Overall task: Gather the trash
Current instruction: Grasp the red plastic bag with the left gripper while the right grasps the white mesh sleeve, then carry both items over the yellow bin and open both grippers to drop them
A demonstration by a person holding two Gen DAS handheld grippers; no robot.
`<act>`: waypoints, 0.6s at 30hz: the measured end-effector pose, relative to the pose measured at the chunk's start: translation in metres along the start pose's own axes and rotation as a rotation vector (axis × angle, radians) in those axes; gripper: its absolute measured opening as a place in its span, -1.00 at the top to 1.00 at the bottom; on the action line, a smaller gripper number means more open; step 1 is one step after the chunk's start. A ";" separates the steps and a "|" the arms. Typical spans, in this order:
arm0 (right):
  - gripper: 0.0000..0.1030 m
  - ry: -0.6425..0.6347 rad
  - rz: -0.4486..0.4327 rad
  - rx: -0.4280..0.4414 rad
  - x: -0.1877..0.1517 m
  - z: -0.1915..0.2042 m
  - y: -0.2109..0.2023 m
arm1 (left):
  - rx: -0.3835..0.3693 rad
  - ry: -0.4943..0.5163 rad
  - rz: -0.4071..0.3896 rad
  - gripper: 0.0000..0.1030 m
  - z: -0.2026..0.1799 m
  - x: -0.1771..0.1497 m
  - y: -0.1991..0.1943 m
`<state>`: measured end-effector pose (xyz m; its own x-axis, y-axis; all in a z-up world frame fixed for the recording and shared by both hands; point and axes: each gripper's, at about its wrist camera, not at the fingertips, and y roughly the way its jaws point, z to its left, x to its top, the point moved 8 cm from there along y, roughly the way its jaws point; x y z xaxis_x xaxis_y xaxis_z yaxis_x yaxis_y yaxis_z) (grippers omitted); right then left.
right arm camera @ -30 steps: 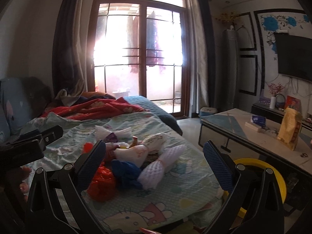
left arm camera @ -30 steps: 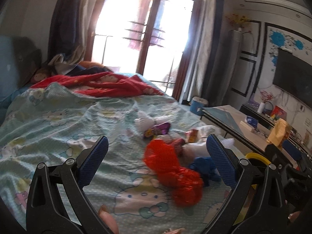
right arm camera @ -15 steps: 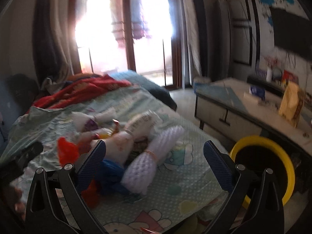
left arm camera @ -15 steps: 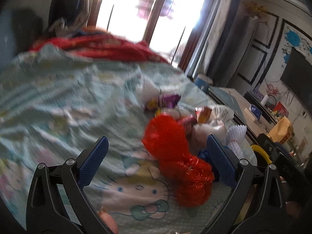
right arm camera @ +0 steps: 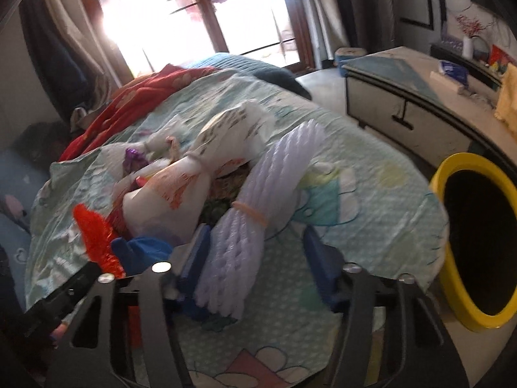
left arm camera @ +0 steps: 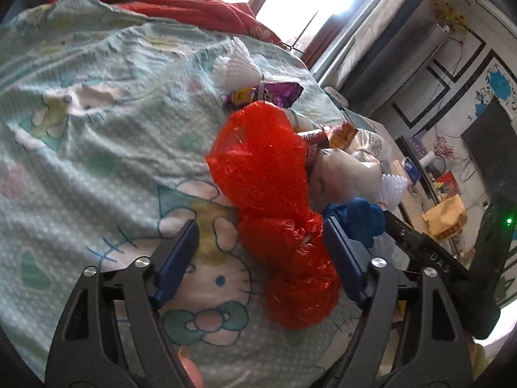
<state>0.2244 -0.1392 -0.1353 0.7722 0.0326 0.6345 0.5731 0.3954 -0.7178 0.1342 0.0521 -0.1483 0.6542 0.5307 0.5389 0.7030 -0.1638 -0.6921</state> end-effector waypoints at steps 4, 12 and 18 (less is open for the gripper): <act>0.52 -0.009 0.003 0.040 -0.004 0.005 -0.006 | -0.033 -0.006 0.023 -0.11 -0.003 -0.004 -0.001; 0.70 0.008 -0.044 0.059 -0.003 -0.003 -0.028 | -0.107 0.044 0.053 0.46 -0.018 -0.012 -0.004; 0.71 0.009 -0.086 0.046 0.001 -0.011 -0.044 | -0.116 0.064 0.020 0.68 -0.020 -0.008 -0.019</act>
<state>0.2029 -0.1666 -0.1055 0.7231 -0.0118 0.6906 0.6245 0.4382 -0.6465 0.1213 0.0341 -0.1301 0.6825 0.4730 0.5572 0.7144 -0.2707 -0.6453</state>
